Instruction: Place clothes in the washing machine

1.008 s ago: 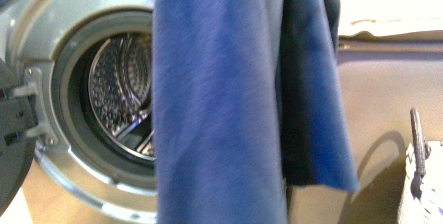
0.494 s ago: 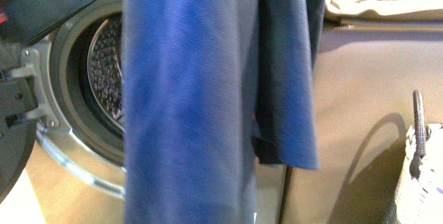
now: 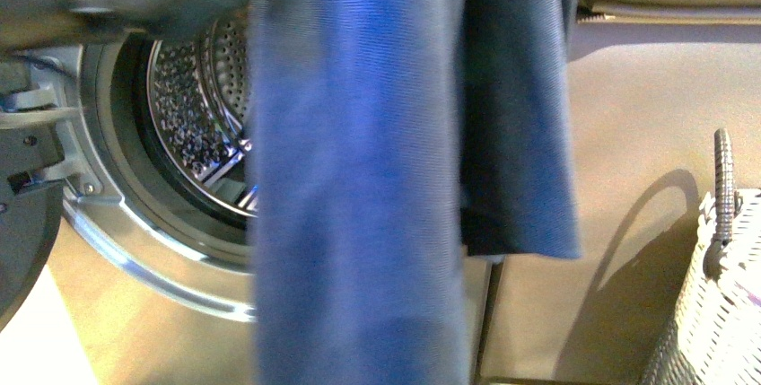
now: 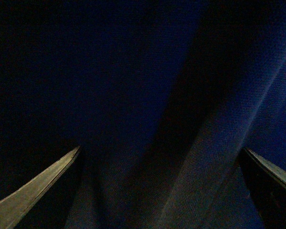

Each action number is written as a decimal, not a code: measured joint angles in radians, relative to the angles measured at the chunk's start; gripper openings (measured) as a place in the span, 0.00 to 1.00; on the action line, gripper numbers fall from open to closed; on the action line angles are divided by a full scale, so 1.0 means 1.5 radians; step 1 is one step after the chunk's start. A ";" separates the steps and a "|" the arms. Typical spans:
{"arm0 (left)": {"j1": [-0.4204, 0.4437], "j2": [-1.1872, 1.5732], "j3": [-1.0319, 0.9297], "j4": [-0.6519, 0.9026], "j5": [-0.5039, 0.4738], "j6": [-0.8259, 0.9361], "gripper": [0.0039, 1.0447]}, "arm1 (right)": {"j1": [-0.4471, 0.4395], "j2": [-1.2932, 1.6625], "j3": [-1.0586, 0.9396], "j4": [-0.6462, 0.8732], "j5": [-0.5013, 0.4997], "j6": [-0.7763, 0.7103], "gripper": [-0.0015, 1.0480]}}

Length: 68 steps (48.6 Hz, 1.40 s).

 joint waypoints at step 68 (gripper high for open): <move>-0.245 0.128 0.211 -0.190 -0.403 0.162 0.94 | -0.002 0.000 0.000 0.000 0.005 -0.003 0.05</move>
